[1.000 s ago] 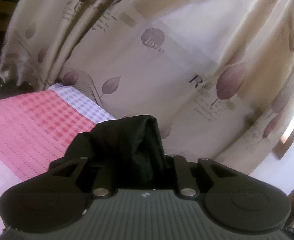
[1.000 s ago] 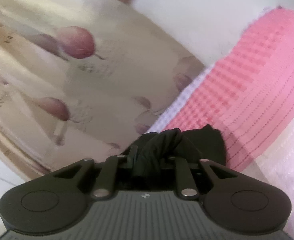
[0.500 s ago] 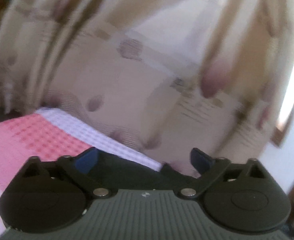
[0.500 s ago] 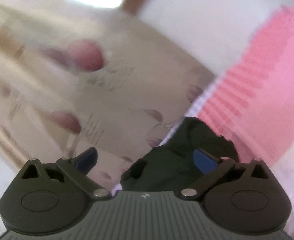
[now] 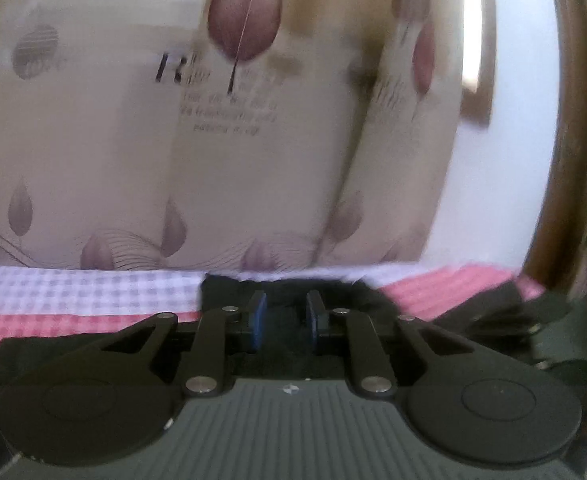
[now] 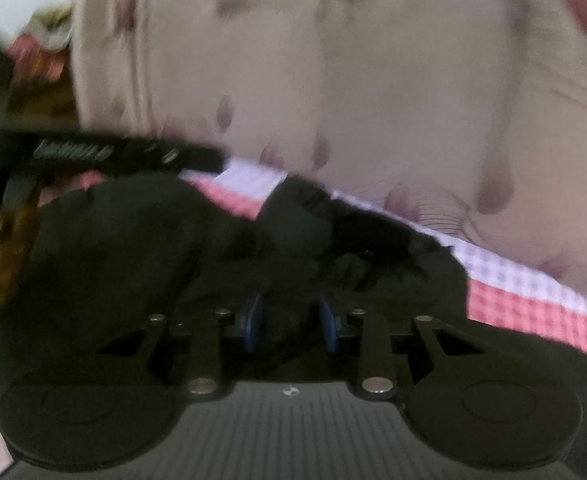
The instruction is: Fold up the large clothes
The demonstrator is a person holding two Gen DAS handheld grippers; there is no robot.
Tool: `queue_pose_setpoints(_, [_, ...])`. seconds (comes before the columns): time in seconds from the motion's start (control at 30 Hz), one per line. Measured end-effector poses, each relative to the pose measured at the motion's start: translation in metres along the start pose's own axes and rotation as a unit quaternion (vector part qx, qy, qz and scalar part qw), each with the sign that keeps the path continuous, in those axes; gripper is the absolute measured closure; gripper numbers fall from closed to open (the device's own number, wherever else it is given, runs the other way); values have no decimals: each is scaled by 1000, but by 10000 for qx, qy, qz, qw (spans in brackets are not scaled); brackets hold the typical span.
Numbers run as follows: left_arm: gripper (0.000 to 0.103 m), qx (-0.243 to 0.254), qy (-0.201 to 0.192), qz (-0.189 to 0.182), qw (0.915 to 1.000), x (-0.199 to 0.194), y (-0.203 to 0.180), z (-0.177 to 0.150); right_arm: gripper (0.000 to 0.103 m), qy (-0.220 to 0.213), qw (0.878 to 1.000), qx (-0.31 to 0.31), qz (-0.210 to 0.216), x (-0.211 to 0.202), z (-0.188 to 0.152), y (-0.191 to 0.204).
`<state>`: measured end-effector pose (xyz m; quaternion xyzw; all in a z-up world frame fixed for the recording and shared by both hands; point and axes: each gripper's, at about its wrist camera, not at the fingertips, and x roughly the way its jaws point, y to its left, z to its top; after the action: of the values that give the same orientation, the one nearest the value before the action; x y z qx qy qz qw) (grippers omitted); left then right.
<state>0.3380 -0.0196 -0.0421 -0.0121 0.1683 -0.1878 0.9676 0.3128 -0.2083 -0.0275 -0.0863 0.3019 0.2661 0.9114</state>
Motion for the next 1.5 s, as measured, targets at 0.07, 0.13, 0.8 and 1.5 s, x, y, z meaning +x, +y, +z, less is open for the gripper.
queue_pose_setpoints(0.07, [82,-167,233,166,9995,17,22,-18,73,117,9994,-307,-82,12,-11,-2])
queue_pose_setpoints(0.13, [86,-680,176,189,9974,23,47,-40,75,32,10000,-75,-28,18,-26,-19])
queue_pose_setpoints(0.8, [92,-2522,272,1229,9595,-26,160,-80,76,-147,9862,1370,-919,-20,-102,-156])
queue_pose_setpoints(1.5, [92,-4591,-41,739,8853,-56,215,-108,63,16,9798,292,-1979,-21,-112,-132])
